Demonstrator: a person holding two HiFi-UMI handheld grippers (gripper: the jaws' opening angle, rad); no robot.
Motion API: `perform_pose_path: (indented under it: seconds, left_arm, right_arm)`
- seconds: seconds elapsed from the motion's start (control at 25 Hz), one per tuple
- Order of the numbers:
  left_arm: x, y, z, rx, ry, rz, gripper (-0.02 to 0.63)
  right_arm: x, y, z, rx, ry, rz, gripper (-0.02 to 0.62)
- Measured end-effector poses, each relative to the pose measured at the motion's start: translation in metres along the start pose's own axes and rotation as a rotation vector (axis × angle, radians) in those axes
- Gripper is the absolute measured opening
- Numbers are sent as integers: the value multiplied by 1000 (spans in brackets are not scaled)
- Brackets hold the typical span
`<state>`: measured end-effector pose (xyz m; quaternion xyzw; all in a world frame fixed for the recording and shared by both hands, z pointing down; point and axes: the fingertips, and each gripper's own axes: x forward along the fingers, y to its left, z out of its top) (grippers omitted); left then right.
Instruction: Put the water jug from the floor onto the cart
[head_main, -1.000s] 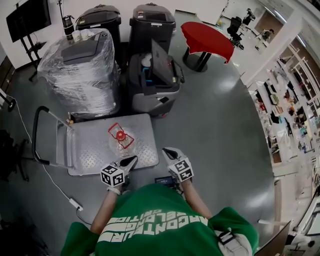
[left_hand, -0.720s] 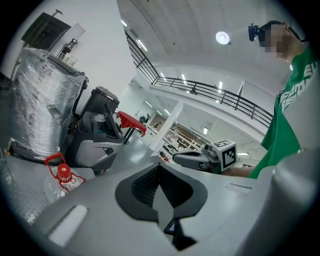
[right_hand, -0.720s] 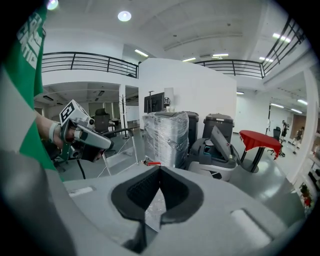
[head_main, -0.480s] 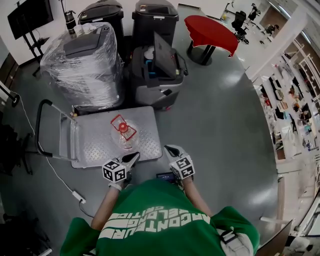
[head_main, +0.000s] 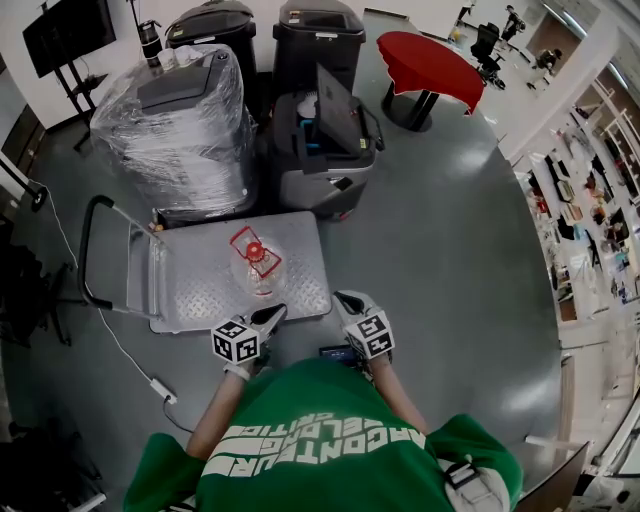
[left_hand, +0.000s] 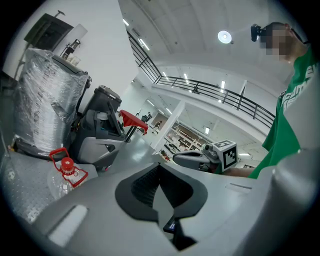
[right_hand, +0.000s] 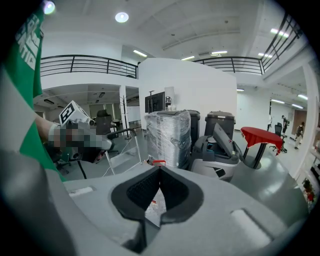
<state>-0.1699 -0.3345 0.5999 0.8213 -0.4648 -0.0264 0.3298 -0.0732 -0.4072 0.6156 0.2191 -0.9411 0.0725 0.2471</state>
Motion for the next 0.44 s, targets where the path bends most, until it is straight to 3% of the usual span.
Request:
perform_pose_path:
  seconds: [0.44]
  left_arm:
    - [-7,-3,-9,-1,2,11,8]
  right_arm:
    - [-3,11,-1,-11,-6,14,-6]
